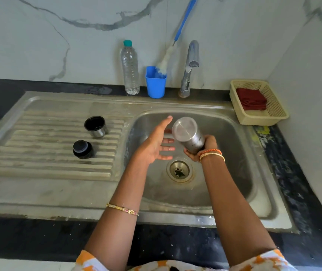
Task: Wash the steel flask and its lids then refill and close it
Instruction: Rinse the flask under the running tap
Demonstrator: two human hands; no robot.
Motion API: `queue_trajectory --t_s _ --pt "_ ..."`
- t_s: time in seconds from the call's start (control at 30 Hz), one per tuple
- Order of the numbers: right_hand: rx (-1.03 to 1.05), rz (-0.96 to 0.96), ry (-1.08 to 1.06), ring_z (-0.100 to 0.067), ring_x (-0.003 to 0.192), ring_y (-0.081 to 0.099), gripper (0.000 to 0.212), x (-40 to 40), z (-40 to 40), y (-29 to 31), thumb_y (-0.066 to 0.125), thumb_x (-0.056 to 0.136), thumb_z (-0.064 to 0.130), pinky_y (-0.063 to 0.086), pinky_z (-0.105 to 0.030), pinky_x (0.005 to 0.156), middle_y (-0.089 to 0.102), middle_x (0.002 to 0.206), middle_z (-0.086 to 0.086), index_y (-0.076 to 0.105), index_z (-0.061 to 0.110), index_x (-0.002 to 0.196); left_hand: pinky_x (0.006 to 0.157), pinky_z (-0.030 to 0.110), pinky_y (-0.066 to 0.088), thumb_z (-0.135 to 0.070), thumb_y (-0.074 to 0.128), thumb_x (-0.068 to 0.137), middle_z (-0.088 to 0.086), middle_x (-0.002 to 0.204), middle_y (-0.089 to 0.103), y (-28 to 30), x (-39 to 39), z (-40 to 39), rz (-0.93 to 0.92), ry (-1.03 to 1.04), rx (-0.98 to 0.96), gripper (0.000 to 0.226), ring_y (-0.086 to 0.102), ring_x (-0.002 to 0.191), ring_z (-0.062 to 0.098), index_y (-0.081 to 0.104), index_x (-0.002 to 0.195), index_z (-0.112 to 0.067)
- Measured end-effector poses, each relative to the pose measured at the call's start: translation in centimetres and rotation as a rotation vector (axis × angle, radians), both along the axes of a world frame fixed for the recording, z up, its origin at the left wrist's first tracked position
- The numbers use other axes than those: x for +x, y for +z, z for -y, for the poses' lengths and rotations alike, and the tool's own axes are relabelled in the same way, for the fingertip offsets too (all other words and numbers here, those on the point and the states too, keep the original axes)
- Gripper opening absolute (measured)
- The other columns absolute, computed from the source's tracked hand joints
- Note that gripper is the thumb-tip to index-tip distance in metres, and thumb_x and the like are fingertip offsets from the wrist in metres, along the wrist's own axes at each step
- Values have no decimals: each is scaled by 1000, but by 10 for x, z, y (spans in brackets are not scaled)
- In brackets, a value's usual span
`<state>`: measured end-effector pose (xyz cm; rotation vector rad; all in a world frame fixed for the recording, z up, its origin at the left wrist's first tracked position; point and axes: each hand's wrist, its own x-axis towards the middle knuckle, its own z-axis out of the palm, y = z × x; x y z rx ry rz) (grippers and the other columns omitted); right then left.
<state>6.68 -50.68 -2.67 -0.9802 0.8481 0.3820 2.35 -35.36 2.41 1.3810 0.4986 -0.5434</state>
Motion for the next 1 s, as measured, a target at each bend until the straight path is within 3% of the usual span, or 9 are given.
queue_trajectory --t_s 0.07,0.13,0.2,0.33,0.4,0.53,0.67,0.8,1.0 --pt "-73 15 19 -29 81 61 25 -1 -5 -8 56 78 32 53 -41 64 64 94 -8 58 14 96 74 40 54 -65 52 84 10 118 60 -3 -3 -5 -7 -24 -1 53 62 103 28 57 115 -22" --pt "-143 55 -33 -29 80 65 65 1 -13 -14 71 59 31 55 -43 65 64 106 -11 52 12 118 78 40 54 -63 62 78 8 118 61 -7 -4 -10 -4 -60 33 49 61 106 27 61 109 -24" --pt "-224 113 -99 -26 82 61 80 1 -21 -8 75 64 21 54 -41 74 57 112 -12 36 14 133 84 38 52 -62 72 66 5 117 65 -16 -4 -13 26 -140 140 58 63 103 23 63 110 -26" --pt "-295 198 -100 -21 78 53 74 7 -38 -3 68 79 15 49 -37 77 49 108 -11 25 20 138 70 27 50 -45 78 74 1 108 69 -26 -6 -24 73 -178 231 47 65 89 14 62 113 -24" --pt "-255 132 -135 -23 77 57 70 6 -43 -3 69 75 17 51 -38 70 54 114 -13 31 14 135 75 28 50 -51 71 78 0 111 66 -22 -7 -34 106 -150 168 42 62 96 14 63 111 -26" --pt "-91 10 -125 -33 104 61 54 1 -59 -14 58 74 31 52 -41 57 60 121 -7 50 16 126 88 34 53 -53 57 88 -1 119 61 -8 -9 -59 200 -137 9 34 61 106 17 57 114 -31" --pt "-126 5 -291 -30 94 60 66 -11 -94 4 69 67 27 55 -51 73 55 116 -6 41 16 125 88 34 53 -56 58 86 -2 118 64 -6 -16 -104 231 -146 112 33 62 109 20 61 107 -31" --pt "-273 164 -334 -27 95 56 76 -13 -150 44 75 72 30 50 -42 92 53 116 -10 35 8 131 90 31 53 -58 76 69 -1 107 68 5 -20 -167 361 -183 314 56 65 101 13 61 111 -24" --pt "-307 633 -249 -18 73 66 70 -6 -271 106 86 53 18 54 -23 57 67 97 -11 56 0 114 77 19 52 -34 83 72 -7 109 65 21 -29 -272 519 -189 391 57 64 94 5 59 122 -23"
